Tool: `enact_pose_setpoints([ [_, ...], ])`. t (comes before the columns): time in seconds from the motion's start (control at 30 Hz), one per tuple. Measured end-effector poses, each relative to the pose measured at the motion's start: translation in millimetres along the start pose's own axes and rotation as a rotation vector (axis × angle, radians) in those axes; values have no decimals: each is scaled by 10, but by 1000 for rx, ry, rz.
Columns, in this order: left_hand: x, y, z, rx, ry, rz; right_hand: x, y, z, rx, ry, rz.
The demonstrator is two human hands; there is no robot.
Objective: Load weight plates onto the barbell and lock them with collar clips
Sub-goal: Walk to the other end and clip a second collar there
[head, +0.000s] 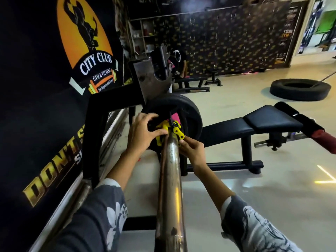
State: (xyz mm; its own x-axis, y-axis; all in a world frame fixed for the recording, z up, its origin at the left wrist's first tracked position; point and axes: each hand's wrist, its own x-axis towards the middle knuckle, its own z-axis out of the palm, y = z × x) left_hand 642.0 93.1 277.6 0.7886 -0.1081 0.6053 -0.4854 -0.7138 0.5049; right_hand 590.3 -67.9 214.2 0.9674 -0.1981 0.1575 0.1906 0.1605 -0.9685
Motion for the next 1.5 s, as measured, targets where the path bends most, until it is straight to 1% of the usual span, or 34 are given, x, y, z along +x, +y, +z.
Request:
enact_pose_setpoints([
  [0.03,28,40,-39,128,55,51,9,8,-18,9,-19,-6],
  [0.07,82,87,-85,240,69,87,17,10,-34,13,-35,-11],
  [0.1,162,134,-137,333,17,113,25,7,-43,13,-48,-13],
  [0.13,262,186,-181,392,-85,129,39,0,-56,10,-61,-15],
  [0.2,438,297,-229,413,-324,107,57,-21,-98,-2,-95,-5],
  [0.23,496,336,-244,396,-395,82,62,-42,-119,-2,-110,15],
  [0.27,528,355,-253,384,-419,66,68,-75,-134,2,-120,51],
  [0.37,514,375,-267,371,-389,73,132,-243,-104,-67,-91,210],
  [0.5,487,373,-262,375,-353,78,291,-481,74,-197,21,395],
  [0.67,477,344,-251,378,-327,81,366,-602,177,-228,11,436],
  [0.8,477,323,-252,324,-333,86,413,-588,120,-234,14,421],
  [0.9,466,319,-253,292,-328,80,416,-567,31,-165,17,385],
  [0.97,451,320,-243,283,-315,77,404,-514,-50,-86,-3,404],
  [1.03,444,319,-232,283,-303,77,379,-444,-127,-10,-66,475],
  [1.1,445,320,-228,289,-301,86,363,-414,-165,49,-174,589],
  [1.17,447,325,-230,299,-304,95,357,-429,-156,173,-229,677],
  [1.23,448,322,-226,299,-297,98,376,-437,-145,244,-206,687],
  [1.37,421,273,-220,263,-275,79,379,-393,-141,267,-163,677],
  [1.5,401,210,-226,224,-257,65,400,-304,-152,346,-97,684],
])
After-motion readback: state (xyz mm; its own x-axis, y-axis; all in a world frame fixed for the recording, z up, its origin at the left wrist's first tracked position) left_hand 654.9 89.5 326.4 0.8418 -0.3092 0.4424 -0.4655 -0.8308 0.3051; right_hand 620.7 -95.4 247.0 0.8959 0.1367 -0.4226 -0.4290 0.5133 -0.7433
